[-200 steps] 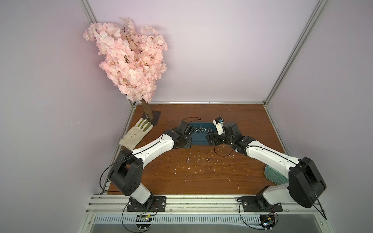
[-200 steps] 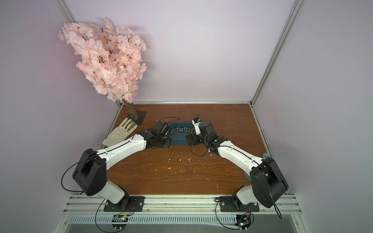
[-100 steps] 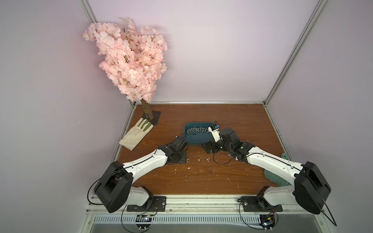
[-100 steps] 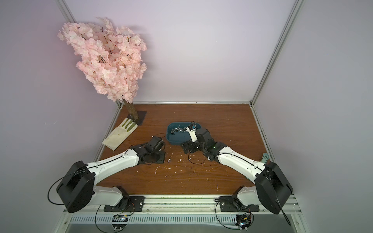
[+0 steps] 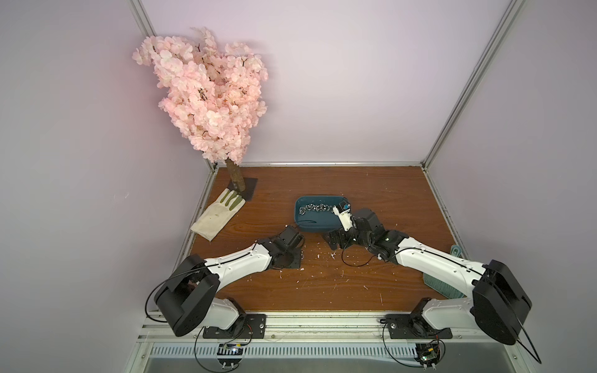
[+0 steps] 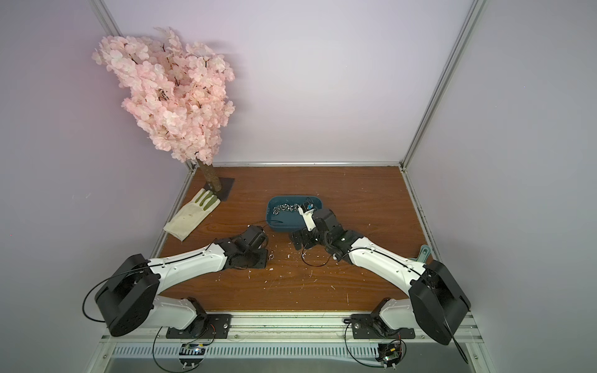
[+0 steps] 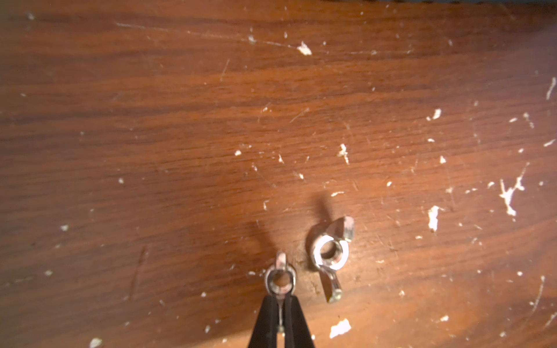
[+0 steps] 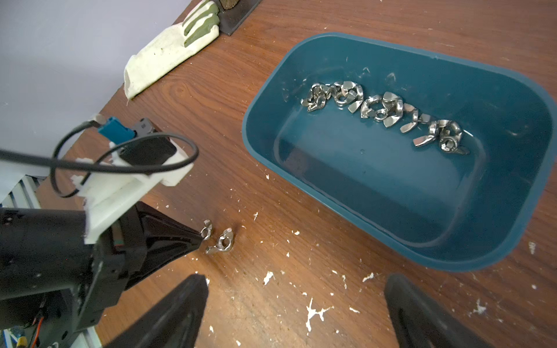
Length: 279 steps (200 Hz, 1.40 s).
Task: Take out the wing nut from the storage box
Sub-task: Pick up the wing nut from the storage box.
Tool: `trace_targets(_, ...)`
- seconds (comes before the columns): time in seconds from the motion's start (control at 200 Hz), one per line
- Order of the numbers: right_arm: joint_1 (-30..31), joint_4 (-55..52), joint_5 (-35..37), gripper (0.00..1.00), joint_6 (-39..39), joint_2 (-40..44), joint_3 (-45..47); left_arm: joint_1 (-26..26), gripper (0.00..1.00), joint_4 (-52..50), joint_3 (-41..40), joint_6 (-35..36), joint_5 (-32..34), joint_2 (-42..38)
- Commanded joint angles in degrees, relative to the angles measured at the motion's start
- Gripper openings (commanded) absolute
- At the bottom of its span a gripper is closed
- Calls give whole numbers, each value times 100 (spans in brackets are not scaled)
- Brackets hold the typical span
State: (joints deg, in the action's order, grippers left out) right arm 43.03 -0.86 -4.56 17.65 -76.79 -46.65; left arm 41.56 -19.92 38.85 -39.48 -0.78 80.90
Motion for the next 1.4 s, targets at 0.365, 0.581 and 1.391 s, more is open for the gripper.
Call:
trace_targets(0.365,18,-31,631,100,10,196,-44,82,37,-189,467,61,164,267)
trace_targets(0.581,-41,-151,1128,100,56,101,-231,17,48,-618,1202,243,402,448)
trace_targets(1.391,-846,-988,1144,42,129,-2448,-2512,-1620,100,-809,3546,1046,4,1704)
